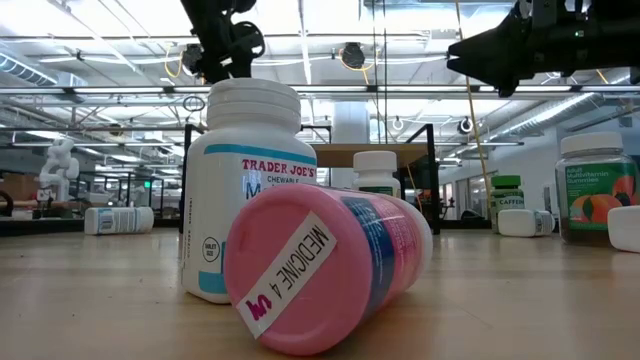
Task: Pick and place medicine bottles onto shelf by color
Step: Put the white purple medicine bottle on the shelf, then put the white blue medicine bottle on the shelf
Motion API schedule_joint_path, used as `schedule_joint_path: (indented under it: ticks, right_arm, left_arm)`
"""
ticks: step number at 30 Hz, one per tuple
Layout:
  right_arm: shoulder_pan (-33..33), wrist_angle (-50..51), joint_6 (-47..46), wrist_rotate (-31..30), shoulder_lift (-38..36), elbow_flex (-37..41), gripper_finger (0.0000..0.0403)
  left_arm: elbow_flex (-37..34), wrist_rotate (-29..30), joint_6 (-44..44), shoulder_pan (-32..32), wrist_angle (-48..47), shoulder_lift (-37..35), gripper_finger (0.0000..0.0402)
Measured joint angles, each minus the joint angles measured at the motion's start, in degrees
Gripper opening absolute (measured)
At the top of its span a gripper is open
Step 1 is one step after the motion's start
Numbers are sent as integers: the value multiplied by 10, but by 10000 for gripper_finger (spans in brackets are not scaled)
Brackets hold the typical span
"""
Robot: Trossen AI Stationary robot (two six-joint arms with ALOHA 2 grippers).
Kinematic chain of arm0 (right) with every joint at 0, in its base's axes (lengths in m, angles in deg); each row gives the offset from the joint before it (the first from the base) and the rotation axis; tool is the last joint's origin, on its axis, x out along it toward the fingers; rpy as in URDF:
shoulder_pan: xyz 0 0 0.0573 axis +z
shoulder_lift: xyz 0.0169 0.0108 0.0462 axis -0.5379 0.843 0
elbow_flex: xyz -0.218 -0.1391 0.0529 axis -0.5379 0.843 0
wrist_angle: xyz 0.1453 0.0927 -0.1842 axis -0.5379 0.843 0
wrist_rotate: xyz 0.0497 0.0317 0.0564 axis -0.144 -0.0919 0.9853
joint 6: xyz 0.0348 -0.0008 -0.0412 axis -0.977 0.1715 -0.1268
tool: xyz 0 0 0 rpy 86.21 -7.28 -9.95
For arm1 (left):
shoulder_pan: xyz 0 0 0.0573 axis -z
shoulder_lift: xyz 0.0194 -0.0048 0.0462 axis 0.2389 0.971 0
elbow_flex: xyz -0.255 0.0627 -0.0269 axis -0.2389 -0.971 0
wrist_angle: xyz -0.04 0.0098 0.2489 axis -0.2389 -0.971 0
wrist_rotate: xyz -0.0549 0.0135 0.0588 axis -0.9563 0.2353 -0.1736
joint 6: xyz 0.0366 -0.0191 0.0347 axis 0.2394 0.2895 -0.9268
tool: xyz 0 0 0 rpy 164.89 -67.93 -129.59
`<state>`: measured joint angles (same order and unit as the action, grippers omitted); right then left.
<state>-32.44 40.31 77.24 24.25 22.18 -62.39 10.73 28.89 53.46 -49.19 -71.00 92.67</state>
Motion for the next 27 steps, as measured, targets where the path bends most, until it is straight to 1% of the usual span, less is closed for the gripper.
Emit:
schedule_joint_path:
  ticks: [4, 6, 11, 13, 15, 19, 21, 23, 25, 27]
  right_arm:
    - [0, 4, -13, 0, 0, 0, 176]
    - [0, 5, -15, 0, 0, 0, 176]
    - [0, 5, -15, 0, 0, 0, 176]
    - [0, 5, -15, 0, 0, 0, 176]
    - [0, 5, -12, 0, 0, 0, 176]
    - [0, 5, 2, 0, 0, 0, 176]
    - [0, 5, 3, 0, 0, 0, 176]
    - [0, 5, 2, 0, 0, 0, 176]
    - [0, 5, -2, 0, 0, 0, 176]
    - [0, 5, -8, 0, 0, 0, 176]
  left_arm:
    - [1, -7, 0, -3, 6, 8, 253]
    - [1, -7, 0, -3, 7, 9, 260]
    - [0, -6, 1, 1, 1, 5, 299]
    - [-1, -5, 0, 1, -5, -8, 317]
    - [12, -5, -1, 7, -16, -26, 333]
    - [33, 14, -11, 23, -20, -74, 352]
    - [37, 27, -11, 34, -14, -92, 355]
    - [37, 29, -14, 42, -28, -107, 355]
    - [37, 36, -14, 52, -61, -120, 352]
    - [32, 63, 0, 67, -108, -133, 348]
